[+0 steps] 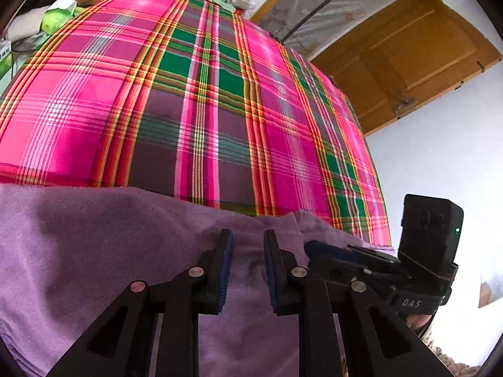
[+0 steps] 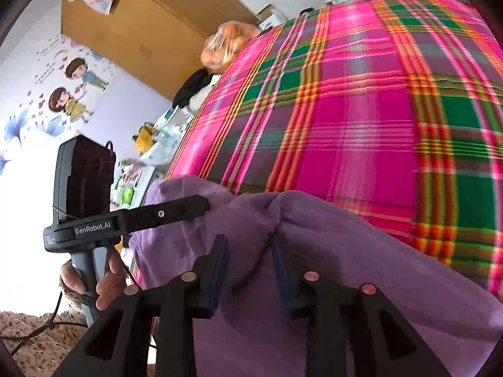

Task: Fold clothes

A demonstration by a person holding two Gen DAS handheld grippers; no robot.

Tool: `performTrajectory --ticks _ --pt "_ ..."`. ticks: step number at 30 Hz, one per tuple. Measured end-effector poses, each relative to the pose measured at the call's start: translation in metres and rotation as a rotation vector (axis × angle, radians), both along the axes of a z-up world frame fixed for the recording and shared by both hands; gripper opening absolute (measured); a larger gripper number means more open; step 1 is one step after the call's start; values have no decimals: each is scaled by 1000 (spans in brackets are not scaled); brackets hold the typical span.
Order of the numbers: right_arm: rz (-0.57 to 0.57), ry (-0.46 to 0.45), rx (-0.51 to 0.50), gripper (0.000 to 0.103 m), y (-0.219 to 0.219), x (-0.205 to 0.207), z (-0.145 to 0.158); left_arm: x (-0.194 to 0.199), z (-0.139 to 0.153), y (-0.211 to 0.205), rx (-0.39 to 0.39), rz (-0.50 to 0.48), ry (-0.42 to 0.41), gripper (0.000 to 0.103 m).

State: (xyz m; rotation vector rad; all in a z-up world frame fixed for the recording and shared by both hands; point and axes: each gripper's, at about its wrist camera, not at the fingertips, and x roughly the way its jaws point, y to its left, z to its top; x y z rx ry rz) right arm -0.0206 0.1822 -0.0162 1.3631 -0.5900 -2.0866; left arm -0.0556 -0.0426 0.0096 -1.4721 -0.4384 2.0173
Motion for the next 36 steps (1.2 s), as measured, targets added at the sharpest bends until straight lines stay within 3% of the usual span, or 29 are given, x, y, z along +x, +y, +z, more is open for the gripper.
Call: performTrajectory --ticks 7,12,23,36 --pt "58 -9 49 35 -9 5 -3 -2 -4 -2 2 6 -13 20" --pt "38 6 76 37 -7 2 -3 -4 -8 -2 6 9 -24 20" --pt "125 -40 -15 39 -11 1 -9 -9 -13 -5 21 18 -41 20" --pt "110 -41 -65 39 -22 -14 -13 -9 -12 -8 35 33 -49 20"
